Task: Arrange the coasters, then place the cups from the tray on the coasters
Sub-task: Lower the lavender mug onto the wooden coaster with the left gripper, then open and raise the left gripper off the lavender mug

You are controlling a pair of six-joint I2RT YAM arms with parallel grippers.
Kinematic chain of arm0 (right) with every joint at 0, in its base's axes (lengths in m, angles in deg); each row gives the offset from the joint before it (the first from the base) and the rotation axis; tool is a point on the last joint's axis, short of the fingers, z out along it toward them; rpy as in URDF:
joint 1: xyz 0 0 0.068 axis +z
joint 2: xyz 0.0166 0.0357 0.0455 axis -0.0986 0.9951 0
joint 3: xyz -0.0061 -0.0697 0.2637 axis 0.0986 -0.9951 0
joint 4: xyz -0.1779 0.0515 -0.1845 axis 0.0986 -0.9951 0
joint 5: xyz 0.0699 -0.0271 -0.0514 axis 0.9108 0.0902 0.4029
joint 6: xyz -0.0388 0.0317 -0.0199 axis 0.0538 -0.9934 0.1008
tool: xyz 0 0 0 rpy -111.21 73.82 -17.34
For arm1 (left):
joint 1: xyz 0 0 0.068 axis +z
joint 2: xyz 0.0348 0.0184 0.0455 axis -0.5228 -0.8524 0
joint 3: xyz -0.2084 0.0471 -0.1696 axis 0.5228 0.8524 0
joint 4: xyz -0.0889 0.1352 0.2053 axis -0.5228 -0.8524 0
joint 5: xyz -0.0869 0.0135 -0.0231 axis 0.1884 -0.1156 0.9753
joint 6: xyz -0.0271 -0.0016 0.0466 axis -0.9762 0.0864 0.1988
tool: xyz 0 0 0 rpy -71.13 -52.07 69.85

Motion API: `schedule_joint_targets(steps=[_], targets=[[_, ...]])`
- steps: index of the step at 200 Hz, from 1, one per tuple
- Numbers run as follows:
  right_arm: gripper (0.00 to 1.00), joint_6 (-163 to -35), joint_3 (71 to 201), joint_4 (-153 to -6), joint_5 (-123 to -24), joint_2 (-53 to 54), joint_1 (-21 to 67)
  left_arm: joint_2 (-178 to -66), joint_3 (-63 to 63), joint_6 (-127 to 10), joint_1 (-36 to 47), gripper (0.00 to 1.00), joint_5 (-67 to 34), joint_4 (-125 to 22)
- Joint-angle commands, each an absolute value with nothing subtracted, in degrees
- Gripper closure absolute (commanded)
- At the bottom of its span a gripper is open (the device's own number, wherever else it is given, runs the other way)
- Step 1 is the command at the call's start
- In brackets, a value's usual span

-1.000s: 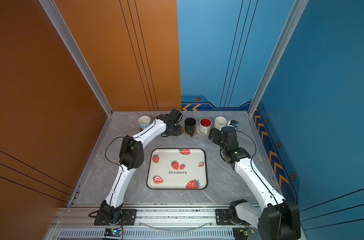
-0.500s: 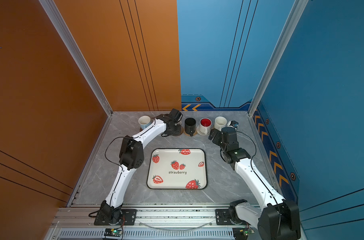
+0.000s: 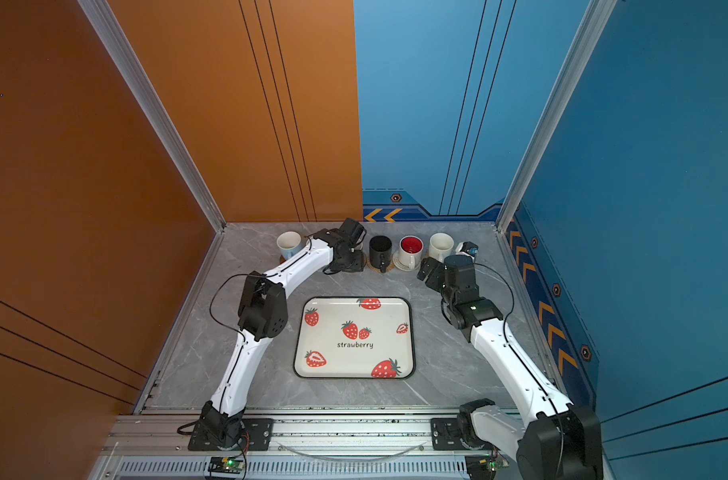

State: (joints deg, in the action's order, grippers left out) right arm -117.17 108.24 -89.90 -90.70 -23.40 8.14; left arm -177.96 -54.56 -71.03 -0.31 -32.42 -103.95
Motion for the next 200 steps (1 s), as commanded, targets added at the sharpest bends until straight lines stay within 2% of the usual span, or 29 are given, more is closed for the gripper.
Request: schedule_joint_targets(steps=[1, 37, 43, 48, 58, 60, 65, 147, 200], targets=[[0.00, -117.5, 107.6, -89.9, -90.3, -25.5, 7.6, -172.9, -52.6, -69.9, -1.0, 0.28, -32.2, -104.6], [0.00, -117.7, 107.6, -90.0, -89.8, -26.1, 7.7, -168.4, -48.9, -69.7, -1.7, 0.23, -32.6, -104.5], [0.00, -117.7, 107.6, -90.0, -89.6, -26.0, 7.8, -167.5, -48.4, -69.7, -1.8, 0.21, -32.7, -104.6], [0.00, -117.8, 107.7, -90.0, -89.5, -26.0, 7.8, -166.9, -47.9, -69.6, -2.0, 0.15, -32.7, -104.6], [0.00, -117.8, 107.9, -90.1, -89.4, -26.0, 8.0, -165.6, -47.0, -69.3, -2.3, 0.15, -32.8, -104.5], [0.00, -117.8, 107.9, -90.2, -89.4, -26.0, 8.0, -165.4, -46.9, -69.2, -2.4, 0.11, -32.9, -104.5], [0.00, -117.8, 107.9, -90.2, -89.3, -26.0, 8.1, -164.7, -46.5, -69.1, -2.7, 0.10, -33.0, -104.5], [0.00, -117.4, 110.0, -91.8, -89.6, -24.9, 10.2, -154.5, -40.1, -66.2, -7.0, 0.06, -36.0, -104.0], [0.00, -116.0, 113.4, -93.7, -90.6, -22.3, 12.7, -141.3, -26.1, -65.8, -7.9, 0.06, -35.4, -94.8]])
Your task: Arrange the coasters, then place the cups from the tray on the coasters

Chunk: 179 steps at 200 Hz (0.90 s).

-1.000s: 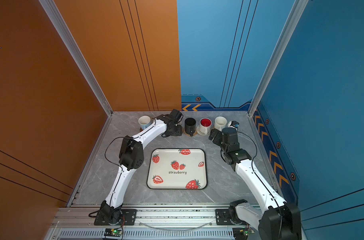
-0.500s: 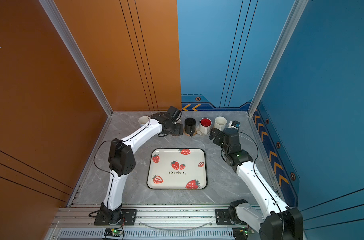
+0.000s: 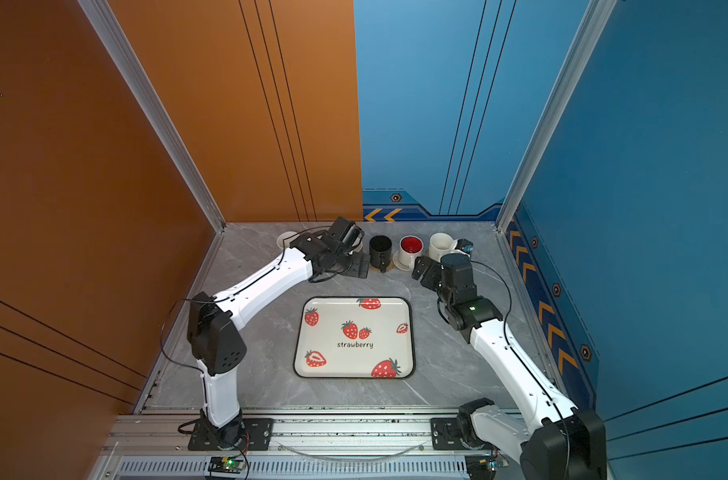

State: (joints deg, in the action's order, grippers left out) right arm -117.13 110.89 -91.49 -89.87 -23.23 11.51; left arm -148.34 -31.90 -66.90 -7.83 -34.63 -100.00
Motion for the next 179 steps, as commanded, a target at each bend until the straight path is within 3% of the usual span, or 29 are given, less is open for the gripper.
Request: schedule_joint_targets(steps=[1, 62, 102, 150, 179], targets=[[0.00, -116.0, 113.5, -93.7, -90.6, -22.2, 12.7, -141.0, -25.8, -65.8, -7.9, 0.06, -35.5, -94.5], [0.00, -110.6, 118.7, -97.4, -93.5, -18.1, 13.7, -118.4, -3.6, -58.5, -6.6, 0.00, -43.8, -79.4], [0.00, -105.4, 119.8, -99.1, -94.7, -16.7, 13.7, -103.1, 12.2, -52.0, -3.6, 0.02, -48.8, -64.8], [0.00, -99.9, 118.1, -98.9, -100.0, -16.1, 12.8, -94.2, 23.8, -45.9, 1.9, 0.02, -57.8, -59.4], [0.00, -98.0, 113.8, -93.1, -101.5, -16.0, 12.2, -91.2, 30.0, -44.5, 6.5, 0.02, -58.3, -54.1]])
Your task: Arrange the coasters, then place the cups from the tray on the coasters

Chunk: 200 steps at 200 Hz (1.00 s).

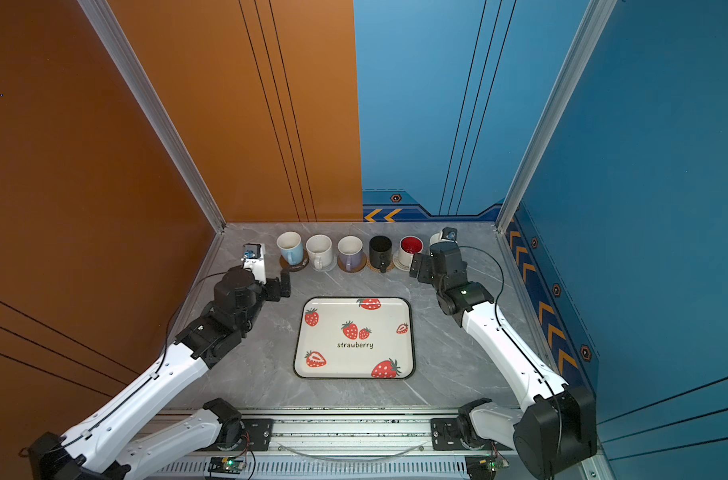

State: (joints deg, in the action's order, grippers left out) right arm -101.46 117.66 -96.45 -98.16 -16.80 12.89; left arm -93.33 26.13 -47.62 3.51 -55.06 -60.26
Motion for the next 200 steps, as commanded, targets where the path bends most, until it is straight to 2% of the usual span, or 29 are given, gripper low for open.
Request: schedule_joint_targets(steps=[1, 32, 59, 108, 200], targets=[[0.00, -97.9, 113.6, -92.8, -101.5, -16.0, 12.1, -91.2, 30.3, -44.5, 6.6, 0.02, -58.2, -54.0], [0.00, -96.8, 108.6, -85.7, -102.5, -16.6, 11.5, -91.1, 35.1, -42.9, 11.1, 0.02, -60.0, -49.7], [0.00, -94.4, 105.3, -81.3, -105.7, -18.0, 11.3, -93.7, 41.1, -40.3, 13.8, 0.02, -62.9, -38.4], [0.00, -89.2, 98.9, -73.4, -108.2, -20.1, 10.0, -100.2, 47.4, -42.6, 20.6, 0.02, -58.4, -27.4], [0.00, -87.8, 91.6, -61.3, -108.2, -14.1, 4.7, -111.5, 53.4, -42.8, 24.5, 0.02, -52.4, -15.0]])
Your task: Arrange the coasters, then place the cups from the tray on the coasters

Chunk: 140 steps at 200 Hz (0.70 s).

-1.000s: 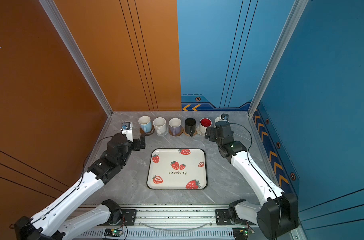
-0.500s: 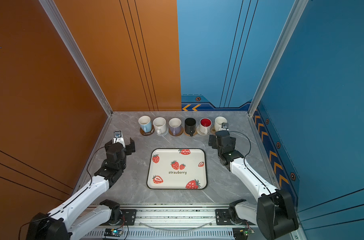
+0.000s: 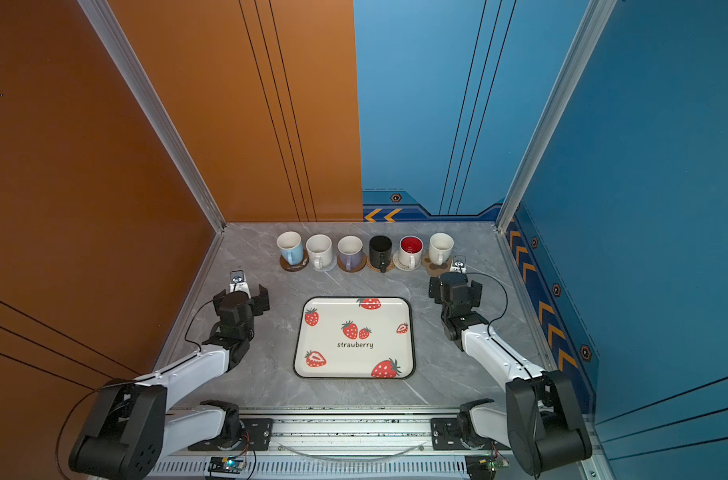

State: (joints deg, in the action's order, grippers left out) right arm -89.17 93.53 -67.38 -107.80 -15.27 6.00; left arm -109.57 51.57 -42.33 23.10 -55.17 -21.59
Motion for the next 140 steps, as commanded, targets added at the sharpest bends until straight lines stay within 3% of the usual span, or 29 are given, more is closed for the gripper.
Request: schedule_joint_targets(steps=[1, 140], targets=[[0.00, -87.8, 91.5, -61.0, -108.2, -14.0, 4.6, -111.6, 53.5, -42.8, 24.5, 0.02, -52.3, -14.7], [0.00, -85.8, 82.6, -36.2, -105.1, -4.1, -0.6, -128.9, 55.9, -43.3, 29.5, 0.02, -39.3, 8.1]])
